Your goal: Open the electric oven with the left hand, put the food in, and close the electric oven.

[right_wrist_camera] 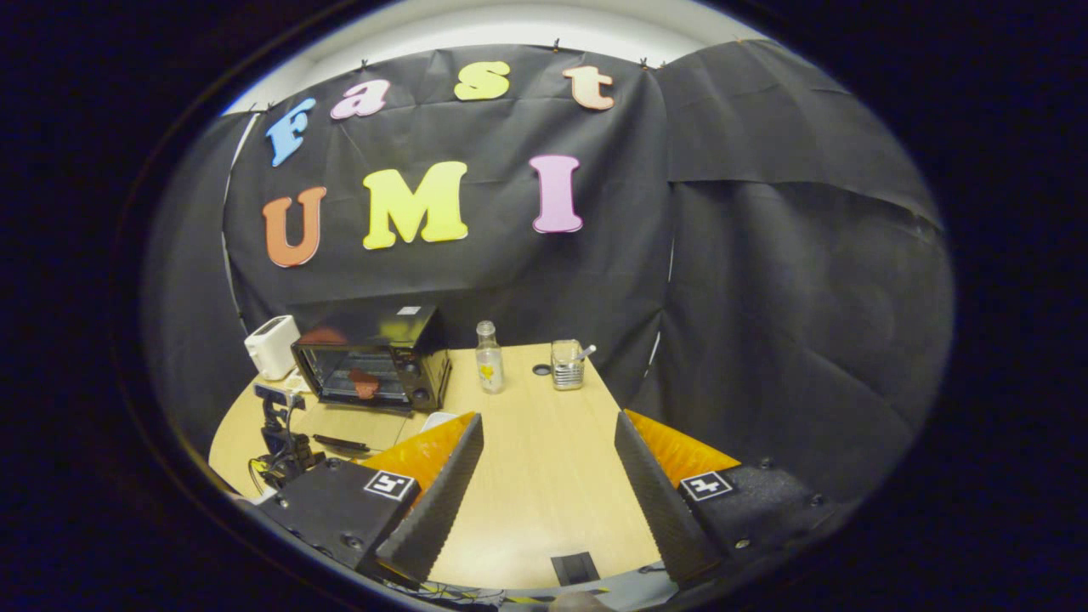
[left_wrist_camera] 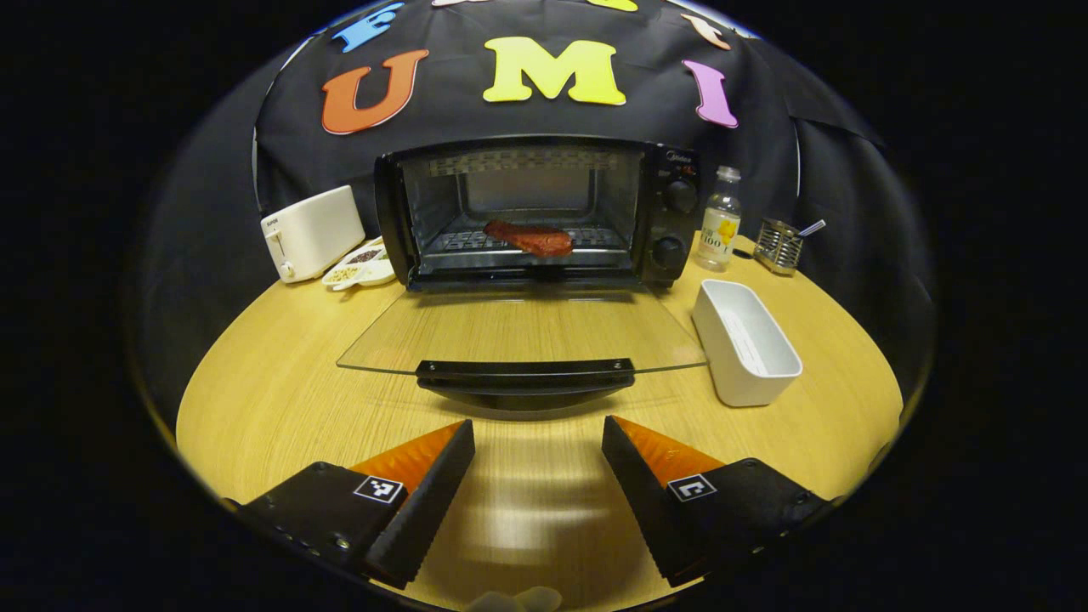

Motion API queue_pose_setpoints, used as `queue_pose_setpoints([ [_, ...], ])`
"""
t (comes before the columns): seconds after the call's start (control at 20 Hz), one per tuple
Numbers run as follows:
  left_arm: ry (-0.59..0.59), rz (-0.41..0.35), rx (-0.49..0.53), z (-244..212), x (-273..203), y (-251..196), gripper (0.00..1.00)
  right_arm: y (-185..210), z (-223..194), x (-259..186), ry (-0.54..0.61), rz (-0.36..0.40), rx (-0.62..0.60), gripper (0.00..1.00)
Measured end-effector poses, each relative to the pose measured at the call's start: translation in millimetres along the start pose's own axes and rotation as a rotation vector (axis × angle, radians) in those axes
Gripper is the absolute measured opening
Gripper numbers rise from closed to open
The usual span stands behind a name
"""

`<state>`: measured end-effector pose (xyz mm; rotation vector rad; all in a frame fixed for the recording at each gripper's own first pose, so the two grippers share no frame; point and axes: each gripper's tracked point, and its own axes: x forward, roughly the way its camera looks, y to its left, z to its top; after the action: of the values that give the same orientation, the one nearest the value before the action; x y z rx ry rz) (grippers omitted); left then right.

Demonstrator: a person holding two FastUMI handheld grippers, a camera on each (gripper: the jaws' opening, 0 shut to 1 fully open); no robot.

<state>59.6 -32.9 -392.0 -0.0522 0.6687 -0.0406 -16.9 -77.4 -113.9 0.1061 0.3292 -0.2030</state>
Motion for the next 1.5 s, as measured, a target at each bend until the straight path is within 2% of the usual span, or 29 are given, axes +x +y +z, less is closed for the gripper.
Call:
queue_pose_setpoints([
  [0.3,0.01,-0.008,0.032,-1,17,2,0.96,-10,-4,-5,0.011,-0.058,0.037,0.99],
  [0.7,0.008,-0.02,0.02,12,18,6,0.96,-5,-12,-5,0.03,-0.056,0.07,0.99],
  [1.5,-0.194,-0.065,0.032,132,-8,6,0.98,3,-23,0,0.038,-0.048,0.122,0.99],
])
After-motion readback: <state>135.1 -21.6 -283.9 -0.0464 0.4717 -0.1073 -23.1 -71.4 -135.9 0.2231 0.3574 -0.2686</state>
